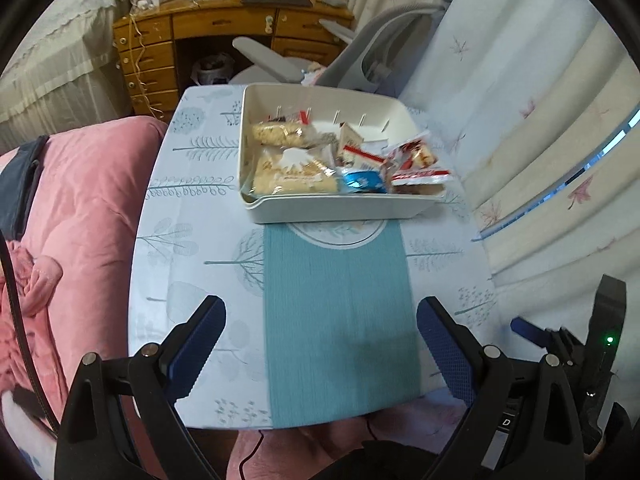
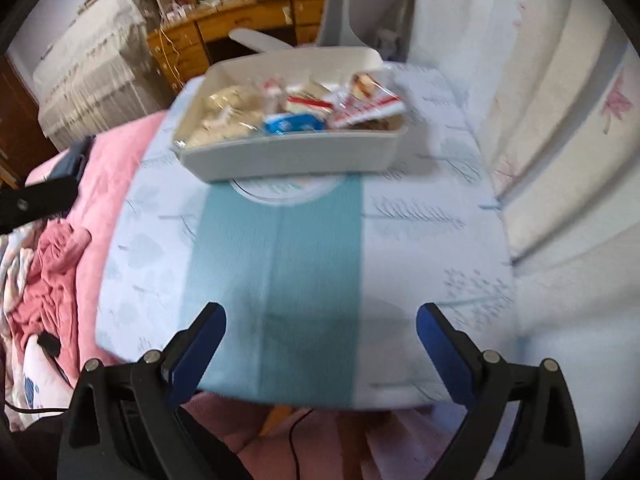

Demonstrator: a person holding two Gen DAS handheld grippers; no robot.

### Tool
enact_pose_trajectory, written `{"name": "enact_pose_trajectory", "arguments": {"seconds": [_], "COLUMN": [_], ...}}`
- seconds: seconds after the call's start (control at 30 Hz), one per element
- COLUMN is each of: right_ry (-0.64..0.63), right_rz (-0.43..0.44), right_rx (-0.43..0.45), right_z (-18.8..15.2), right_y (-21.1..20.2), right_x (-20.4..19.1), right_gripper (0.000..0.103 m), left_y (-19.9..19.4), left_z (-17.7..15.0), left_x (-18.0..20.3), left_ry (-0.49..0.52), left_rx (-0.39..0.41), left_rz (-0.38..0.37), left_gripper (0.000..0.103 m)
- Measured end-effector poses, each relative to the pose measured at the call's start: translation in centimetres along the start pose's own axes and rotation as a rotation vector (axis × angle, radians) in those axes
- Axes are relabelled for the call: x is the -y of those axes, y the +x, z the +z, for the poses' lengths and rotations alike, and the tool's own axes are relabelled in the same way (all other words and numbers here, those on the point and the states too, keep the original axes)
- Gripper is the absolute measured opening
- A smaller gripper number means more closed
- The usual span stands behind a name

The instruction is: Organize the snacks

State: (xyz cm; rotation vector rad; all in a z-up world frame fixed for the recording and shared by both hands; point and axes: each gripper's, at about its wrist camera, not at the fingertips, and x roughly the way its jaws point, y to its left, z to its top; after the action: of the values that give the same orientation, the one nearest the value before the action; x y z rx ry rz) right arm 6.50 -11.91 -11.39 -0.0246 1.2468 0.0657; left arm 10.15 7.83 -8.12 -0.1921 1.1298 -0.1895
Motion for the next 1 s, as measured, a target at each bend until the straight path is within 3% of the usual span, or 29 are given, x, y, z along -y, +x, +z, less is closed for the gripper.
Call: {"name": "enact_pose_trajectory", "arguments": {"seconds": [0.27,0.5,0.8,1.0], "right_ry": [0.092,0.062,0.06,-0.013], "right_rz": [0.074,0.105,0.122,0.143], "right_rx": [-0.056,0.001,0.106,0.122], "right_z": [-1.3,-1.8,-2.3,-3.0], "right_y": [-3.4,-7.8,-10.0,-10.0], "right_x": [4.9,5.3,5.7,4.6], "right_gripper": [0.097,0.097,0.097,0.103], "left_y": [-2.6,-3.6,-5.9,-6.9], "left_z": [-2.3,-2.5,-4.4,-5.5], "left_x": [5.8,9.2,9.8,10.0], "left_ry": [0.008,0.021,-0.028,-0.05], "left_rx": [0.072,0.083,0.18,0.225], "left_rz": [0.089,0.124,0.227,0.27], "left_gripper": [0.096,0.096,0.102,0.102]}}
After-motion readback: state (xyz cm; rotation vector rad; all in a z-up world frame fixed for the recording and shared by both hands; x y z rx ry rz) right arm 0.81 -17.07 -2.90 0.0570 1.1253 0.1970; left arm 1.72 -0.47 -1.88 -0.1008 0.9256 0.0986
